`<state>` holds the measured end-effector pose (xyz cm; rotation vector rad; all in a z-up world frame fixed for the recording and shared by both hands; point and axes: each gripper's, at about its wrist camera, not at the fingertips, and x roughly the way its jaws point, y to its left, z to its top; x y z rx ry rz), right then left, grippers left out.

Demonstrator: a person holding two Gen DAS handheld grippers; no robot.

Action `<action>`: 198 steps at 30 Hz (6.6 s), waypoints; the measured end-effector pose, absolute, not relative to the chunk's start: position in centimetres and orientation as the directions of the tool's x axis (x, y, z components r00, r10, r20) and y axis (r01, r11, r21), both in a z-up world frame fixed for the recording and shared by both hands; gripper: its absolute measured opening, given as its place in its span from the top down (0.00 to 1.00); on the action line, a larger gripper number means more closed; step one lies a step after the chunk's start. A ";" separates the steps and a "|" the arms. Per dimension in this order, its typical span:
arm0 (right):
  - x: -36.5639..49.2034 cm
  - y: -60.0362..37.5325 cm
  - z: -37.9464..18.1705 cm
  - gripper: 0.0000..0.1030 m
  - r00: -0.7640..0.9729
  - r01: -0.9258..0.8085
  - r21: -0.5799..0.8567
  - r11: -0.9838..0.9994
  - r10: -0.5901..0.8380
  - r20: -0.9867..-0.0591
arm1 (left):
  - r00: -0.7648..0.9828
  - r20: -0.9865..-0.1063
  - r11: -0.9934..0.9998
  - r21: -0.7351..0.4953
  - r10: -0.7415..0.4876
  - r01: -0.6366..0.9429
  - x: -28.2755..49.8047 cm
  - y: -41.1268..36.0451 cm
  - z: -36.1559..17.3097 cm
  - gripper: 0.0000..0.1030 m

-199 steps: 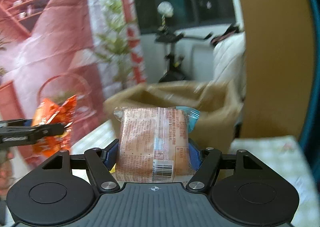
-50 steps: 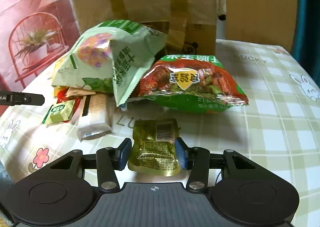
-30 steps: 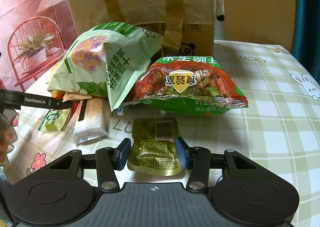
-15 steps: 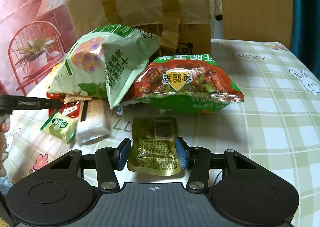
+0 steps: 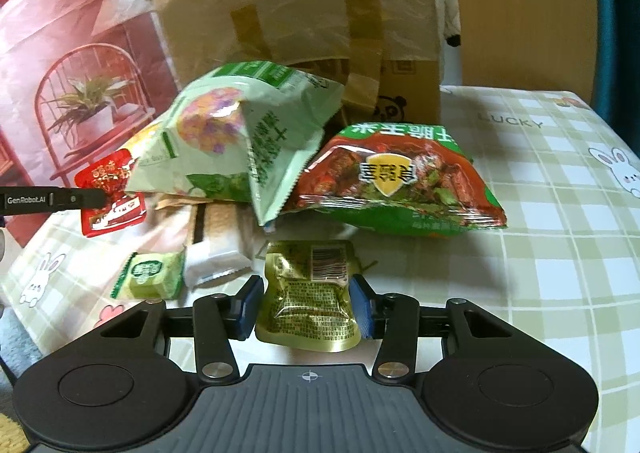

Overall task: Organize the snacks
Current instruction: 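Carry the red packet and gold pouch over the box and release both, then move both empty tools back down to the snack pile, then grasp the small green packet with the left tool, then grasp the green-and-red snack bag with the right tool while the left tool holds the green packet, then carry both held snacks up over the box and open both tools to drop them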

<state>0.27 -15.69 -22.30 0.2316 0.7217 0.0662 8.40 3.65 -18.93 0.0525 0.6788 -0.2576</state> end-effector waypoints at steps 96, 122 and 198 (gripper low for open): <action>3.2 -18.4 -15.0 0.45 0.880 0.052 0.213 0.976 0.056 -0.472 | 0.518 -0.708 0.792 -0.096 -0.481 0.603 10.9 2.3 -21.5 0.58; 4.3 -20.2 -17.0 0.35 0.834 0.110 0.209 0.972 0.024 -0.551 | 0.570 -0.735 0.842 -0.002 -0.368 0.540 10.8 0.5 -25.0 0.62; 7.9 -25.2 -21.7 0.20 0.703 0.348 0.277 0.896 -0.054 -0.709 | 0.713 -0.595 0.928 -0.205 -0.371 0.312 7.7 4.8 -21.0 0.63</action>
